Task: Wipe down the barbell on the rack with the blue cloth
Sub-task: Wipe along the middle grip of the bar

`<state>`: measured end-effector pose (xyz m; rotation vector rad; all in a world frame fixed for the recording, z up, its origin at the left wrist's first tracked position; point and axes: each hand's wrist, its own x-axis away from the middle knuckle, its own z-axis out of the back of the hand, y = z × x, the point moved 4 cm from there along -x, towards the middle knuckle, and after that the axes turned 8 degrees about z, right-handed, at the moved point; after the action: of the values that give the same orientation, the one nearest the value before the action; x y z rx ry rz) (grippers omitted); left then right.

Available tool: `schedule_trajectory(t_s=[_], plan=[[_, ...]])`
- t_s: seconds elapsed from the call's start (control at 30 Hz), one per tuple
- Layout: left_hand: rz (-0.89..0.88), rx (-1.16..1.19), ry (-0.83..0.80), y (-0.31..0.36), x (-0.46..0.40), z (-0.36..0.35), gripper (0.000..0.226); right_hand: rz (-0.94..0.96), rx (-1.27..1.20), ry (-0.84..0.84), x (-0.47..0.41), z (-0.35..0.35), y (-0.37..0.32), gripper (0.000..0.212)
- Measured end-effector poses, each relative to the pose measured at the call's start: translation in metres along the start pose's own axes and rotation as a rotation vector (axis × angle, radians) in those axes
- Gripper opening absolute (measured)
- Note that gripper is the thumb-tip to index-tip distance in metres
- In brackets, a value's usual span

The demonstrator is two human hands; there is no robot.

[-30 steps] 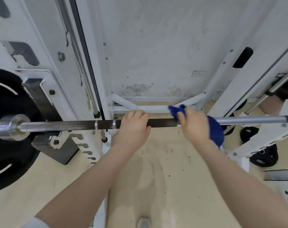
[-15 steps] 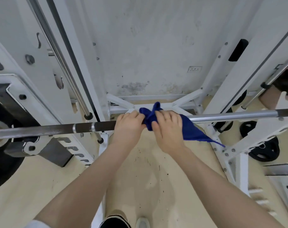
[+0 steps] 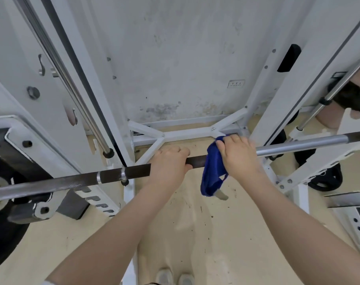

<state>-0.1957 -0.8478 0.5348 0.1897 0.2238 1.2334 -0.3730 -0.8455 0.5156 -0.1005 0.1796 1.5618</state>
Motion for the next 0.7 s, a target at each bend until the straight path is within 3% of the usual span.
schedule_trajectory(t_s=[0.13,0.2,0.27,0.4,0.53,0.63,0.7], plan=[[-0.053,0.015,-0.113,0.002,-0.008,0.001,0.029,0.273,-0.169,0.002,0.016,0.000,-0.039,0.056],[-0.053,0.043,-0.150,0.000,-0.010,0.002,0.027,0.366,-0.129,-0.018,0.024,-0.005,-0.028,0.060],[-0.051,0.065,-0.172,-0.002,-0.011,0.001,0.026,0.320,-0.085,0.012,0.024,-0.007,0.002,0.056],[-0.065,0.086,-0.146,-0.002,-0.009,0.002,0.025,0.008,-0.150,0.091,0.016,0.002,0.011,0.054],[-0.078,0.062,-0.157,0.000,-0.009,0.003,0.027,0.223,-0.174,0.138,0.019,-0.003,-0.048,0.049],[-0.067,0.083,-0.147,0.000,-0.006,0.005,0.028,0.438,-0.125,0.028,0.022,-0.008,-0.028,0.062],[-0.065,0.052,-0.129,0.002,-0.005,0.005,0.028,0.404,-0.064,-0.032,0.019,-0.007,0.011,0.056]])
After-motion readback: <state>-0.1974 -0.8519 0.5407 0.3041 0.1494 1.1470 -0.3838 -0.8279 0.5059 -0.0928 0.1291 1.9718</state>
